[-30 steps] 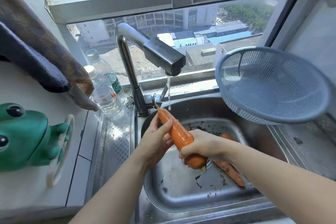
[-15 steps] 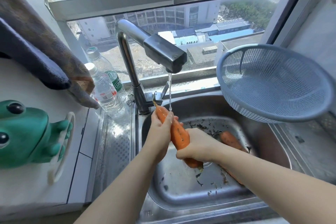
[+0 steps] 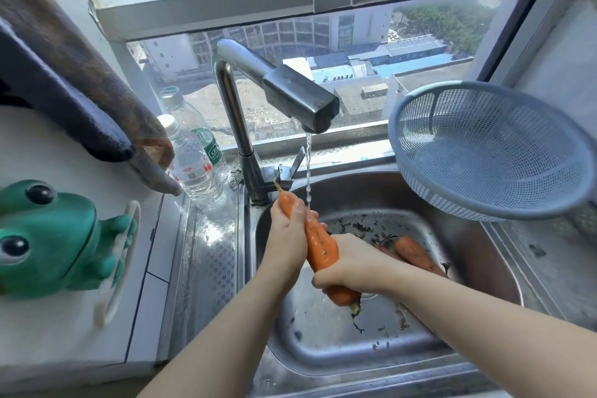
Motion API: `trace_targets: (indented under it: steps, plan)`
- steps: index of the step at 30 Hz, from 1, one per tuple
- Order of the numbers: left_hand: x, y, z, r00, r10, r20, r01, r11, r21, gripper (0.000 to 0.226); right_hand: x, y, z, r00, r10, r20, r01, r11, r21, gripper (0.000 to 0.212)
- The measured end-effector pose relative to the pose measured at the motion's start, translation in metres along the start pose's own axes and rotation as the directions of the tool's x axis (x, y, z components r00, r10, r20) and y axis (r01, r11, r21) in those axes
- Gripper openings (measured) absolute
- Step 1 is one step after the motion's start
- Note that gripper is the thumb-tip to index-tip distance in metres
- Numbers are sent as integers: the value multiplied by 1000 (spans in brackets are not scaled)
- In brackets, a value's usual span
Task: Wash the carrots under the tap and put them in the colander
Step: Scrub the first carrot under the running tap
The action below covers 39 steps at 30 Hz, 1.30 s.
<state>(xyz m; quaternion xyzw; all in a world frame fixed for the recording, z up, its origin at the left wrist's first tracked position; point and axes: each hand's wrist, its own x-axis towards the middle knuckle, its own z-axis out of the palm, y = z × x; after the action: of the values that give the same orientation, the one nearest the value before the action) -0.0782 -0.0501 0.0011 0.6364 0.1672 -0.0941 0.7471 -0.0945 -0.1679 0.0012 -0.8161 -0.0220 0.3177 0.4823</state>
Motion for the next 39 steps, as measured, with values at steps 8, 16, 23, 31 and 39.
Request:
trace_targets:
  steps: [8,16,23,31,39]
  plan:
    - [-5,1,-14,926,-107,361,179,969,-173,59,-8,10,-16,974,71,213,-142,930,339,35]
    - [14,-8,8,993,14,-113,-14,1000,1,30,-3,-10,5,998,-54,-42,50,995,-83,21]
    - [21,12,5,950,-306,-60,270,903,-335,48,0,-5,7,991,-133,-25,135,980,147,19]
    - [10,6,1,999,-38,-32,35,996,-86,29,13,-10,5,998,54,21,-57,859,508,59]
    - [12,14,1,982,-146,-123,119,972,-201,38,3,0,1,967,-190,170,93,884,458,19]
